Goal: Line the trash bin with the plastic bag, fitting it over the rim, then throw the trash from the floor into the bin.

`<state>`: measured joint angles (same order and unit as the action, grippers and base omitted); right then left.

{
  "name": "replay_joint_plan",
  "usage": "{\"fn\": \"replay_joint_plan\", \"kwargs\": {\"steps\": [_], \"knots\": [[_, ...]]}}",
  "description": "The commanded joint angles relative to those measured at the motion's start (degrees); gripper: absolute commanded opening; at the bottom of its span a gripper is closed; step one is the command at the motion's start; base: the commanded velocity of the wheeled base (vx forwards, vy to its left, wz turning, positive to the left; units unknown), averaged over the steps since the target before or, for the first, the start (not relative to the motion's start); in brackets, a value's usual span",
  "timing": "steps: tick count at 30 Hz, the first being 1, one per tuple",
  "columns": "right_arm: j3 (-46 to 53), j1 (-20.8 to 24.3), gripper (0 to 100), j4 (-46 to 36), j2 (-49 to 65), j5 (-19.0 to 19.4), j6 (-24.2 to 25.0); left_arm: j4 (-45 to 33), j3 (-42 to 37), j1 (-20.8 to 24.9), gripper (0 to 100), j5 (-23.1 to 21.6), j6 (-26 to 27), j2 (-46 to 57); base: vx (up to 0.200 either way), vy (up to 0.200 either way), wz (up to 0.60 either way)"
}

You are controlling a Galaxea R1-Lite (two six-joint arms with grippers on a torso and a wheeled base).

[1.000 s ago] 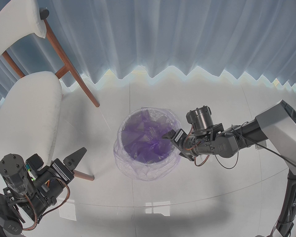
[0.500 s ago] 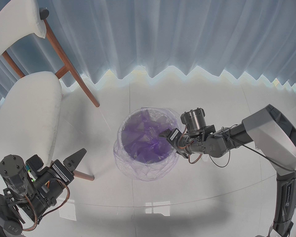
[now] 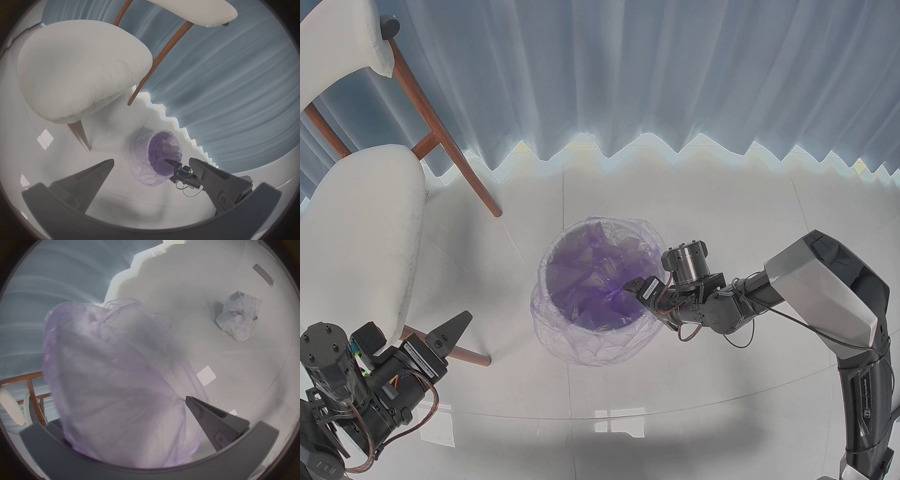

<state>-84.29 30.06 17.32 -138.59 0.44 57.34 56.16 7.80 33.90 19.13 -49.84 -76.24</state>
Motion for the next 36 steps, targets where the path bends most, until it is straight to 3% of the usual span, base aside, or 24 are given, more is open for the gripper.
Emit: {"fn": "replay_joint_plan", "kwargs": {"steps": [1,7,17,25,30,31,36], "knots": [[-1.1,-0.4,100,0.3,-1.5,-0.5,0.0,0.0,-0.5,0.0,100,0.0,0.0,0.4,0.000,0.000,0.00],[-2.2,0.3,100,-0.7,1.6,-0.7,-0.2,0.0,-0.5,0.0,100,-0.1,0.0,0.4,0.000,0.000,0.00],[-9.9,2.9,100,-18.3,4.7,-0.8,-2.9,0.0,-0.3,0.0,100,-0.1,-0.1,0.6,0.000,0.000,0.00],[-18.4,5.2,100,-28.0,-0.4,-6.6,-3.6,0.0,-0.4,-0.3,100,-0.1,-0.1,1.2,0.000,0.000,0.00],[-19.7,5.7,100,-30.7,-1.9,-7.6,-3.4,0.0,-0.3,-0.8,100,-0.1,-0.1,1.2,0.000,0.000,0.00],[-19.9,5.8,0,-30.6,-2.0,-8.0,-3.5,0.0,-0.3,-0.8,100,-0.1,-0.1,1.2,0.000,0.000,0.00],[-21.6,5.8,0,-30.9,-2.6,-9.0,-3.5,0.0,-0.4,-0.8,100,-0.2,-0.1,1.2,0.000,0.000,0.00]]}}
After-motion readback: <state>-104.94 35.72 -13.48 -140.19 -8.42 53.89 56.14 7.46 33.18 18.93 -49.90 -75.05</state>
